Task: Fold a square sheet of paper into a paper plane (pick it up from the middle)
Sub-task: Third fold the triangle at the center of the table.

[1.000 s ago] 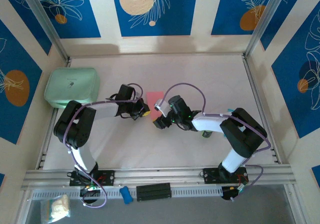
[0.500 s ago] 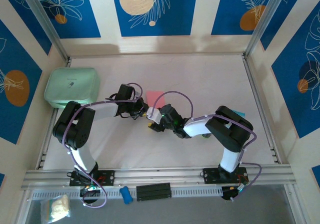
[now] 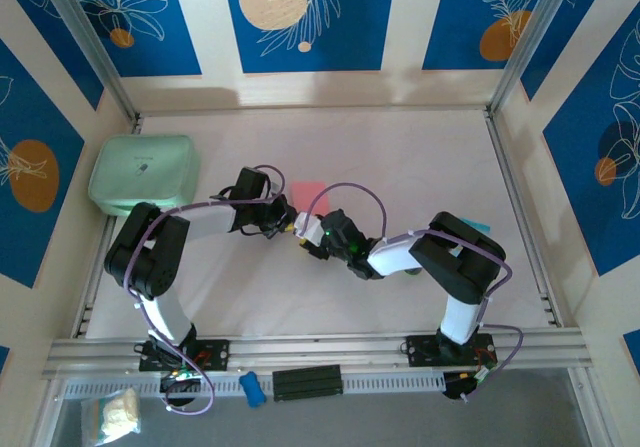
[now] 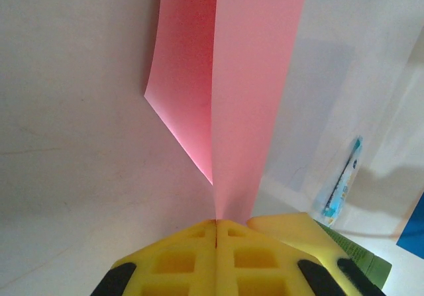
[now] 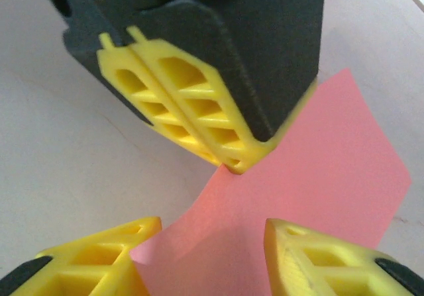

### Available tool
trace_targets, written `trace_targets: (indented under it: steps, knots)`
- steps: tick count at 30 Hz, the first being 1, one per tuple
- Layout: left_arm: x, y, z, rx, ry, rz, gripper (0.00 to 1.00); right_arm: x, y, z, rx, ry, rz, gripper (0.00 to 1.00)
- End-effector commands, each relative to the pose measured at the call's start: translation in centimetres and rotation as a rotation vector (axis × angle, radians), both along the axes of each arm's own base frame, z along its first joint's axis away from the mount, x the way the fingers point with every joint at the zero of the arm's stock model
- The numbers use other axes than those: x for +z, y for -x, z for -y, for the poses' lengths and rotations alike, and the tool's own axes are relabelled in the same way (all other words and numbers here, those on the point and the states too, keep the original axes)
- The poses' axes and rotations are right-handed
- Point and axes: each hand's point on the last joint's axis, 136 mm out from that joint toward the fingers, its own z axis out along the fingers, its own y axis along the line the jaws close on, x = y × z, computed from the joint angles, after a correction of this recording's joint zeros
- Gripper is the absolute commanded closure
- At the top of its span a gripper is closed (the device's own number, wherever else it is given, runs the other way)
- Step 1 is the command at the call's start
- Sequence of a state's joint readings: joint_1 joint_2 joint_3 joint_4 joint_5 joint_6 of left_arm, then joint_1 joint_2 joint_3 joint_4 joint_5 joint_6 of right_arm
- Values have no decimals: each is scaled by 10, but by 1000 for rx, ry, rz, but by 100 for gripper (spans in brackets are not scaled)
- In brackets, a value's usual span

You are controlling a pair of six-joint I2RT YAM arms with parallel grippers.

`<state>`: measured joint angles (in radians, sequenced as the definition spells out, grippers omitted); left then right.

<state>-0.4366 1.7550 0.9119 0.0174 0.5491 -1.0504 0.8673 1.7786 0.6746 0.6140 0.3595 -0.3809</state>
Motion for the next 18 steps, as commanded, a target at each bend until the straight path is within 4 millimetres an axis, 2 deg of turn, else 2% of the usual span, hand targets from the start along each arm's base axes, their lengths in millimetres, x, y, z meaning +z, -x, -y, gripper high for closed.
trace_targets:
  steps: [1,7,18]
  knots:
    - [9,0,-2,11,-6,10,100,11,3,-3,17,-20,36,59]
    - [8,1,-3,9,-16,8,99,13,4,-6,22,-30,30,63]
    - [7,2,-4,9,-25,4,97,19,5,-11,32,-50,21,65]
